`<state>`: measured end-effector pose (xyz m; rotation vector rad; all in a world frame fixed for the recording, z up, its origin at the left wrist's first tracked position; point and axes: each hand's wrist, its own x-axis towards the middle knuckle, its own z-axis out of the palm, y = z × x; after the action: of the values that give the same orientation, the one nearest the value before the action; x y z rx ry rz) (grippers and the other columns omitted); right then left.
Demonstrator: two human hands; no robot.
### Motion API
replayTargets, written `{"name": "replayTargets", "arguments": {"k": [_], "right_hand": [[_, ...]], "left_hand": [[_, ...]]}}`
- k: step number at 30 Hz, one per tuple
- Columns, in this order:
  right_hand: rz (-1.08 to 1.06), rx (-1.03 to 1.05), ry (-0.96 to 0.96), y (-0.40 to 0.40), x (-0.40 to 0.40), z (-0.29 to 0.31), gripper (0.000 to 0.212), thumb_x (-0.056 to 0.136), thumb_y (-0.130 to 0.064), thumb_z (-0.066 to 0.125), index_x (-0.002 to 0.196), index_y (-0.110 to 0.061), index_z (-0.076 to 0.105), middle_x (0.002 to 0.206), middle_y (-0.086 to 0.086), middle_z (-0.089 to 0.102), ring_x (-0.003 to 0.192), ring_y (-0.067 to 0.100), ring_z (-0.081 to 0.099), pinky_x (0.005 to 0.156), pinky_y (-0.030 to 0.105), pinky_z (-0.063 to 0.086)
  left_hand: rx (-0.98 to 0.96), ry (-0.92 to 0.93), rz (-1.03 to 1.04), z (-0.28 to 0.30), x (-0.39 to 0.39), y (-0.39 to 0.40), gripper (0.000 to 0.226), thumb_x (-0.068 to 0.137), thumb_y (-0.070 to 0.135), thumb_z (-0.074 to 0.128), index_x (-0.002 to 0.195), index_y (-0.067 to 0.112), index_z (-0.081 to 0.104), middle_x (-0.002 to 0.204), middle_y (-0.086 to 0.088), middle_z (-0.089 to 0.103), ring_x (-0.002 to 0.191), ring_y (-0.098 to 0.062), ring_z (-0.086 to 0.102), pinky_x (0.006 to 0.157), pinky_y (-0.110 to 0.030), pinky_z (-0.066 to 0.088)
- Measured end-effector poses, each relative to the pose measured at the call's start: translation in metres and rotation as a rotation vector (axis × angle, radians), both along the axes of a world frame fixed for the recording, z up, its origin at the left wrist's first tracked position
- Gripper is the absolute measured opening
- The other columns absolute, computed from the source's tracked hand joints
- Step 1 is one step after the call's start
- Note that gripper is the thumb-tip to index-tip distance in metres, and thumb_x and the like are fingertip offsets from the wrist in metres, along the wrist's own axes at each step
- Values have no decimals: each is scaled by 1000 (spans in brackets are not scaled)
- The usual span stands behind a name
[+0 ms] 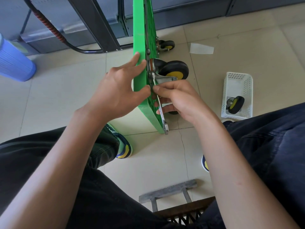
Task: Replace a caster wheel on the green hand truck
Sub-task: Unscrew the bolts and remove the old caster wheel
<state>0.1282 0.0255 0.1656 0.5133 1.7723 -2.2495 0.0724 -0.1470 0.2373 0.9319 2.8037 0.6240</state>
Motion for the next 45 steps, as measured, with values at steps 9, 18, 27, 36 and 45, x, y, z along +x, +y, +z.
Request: {"name": "replayTargets", "arguments": {"k": [9,18,27,36,45], "right_hand": [[-11,-51,-51,-3,-12,16,15,97,-12,69,99,2,73,79,11,74,65,22,71,56,31,58],[-80,-7,-72,-7,-10,12,14,97,-14,69,103,-3,75,80,7,72,63,19,65,50,29,53],[-60,408,85,-17,-10,-13,9,102,-15,60,107,-15,68,91,0,67,79,17,65,71,37,57],[-165,821,454,-18,-18,-44,29,92,9,60,117,0,72,111,16,72,89,4,55,81,-4,36],[-173,859,511,-16,-17,-45,30,92,6,60,118,-2,73,107,15,72,88,3,53,80,-4,35]], "left_hand": [[39,-5,11,-4,0,-2,72,84,44,56,151,20,47,162,2,32,133,-23,54,104,-45,51],[37,-12,25,-3,1,-1,77,81,56,50,151,22,47,162,4,32,129,-24,57,101,-46,52],[23,-11,47,-1,2,1,73,82,44,56,150,23,47,162,5,32,123,-28,60,101,-42,51],[14,-15,41,-2,3,0,73,82,44,54,152,24,45,163,8,29,124,-28,59,102,-41,50],[22,-13,31,-3,2,0,71,83,43,55,151,24,47,163,7,30,125,-26,59,102,-43,50]]}}
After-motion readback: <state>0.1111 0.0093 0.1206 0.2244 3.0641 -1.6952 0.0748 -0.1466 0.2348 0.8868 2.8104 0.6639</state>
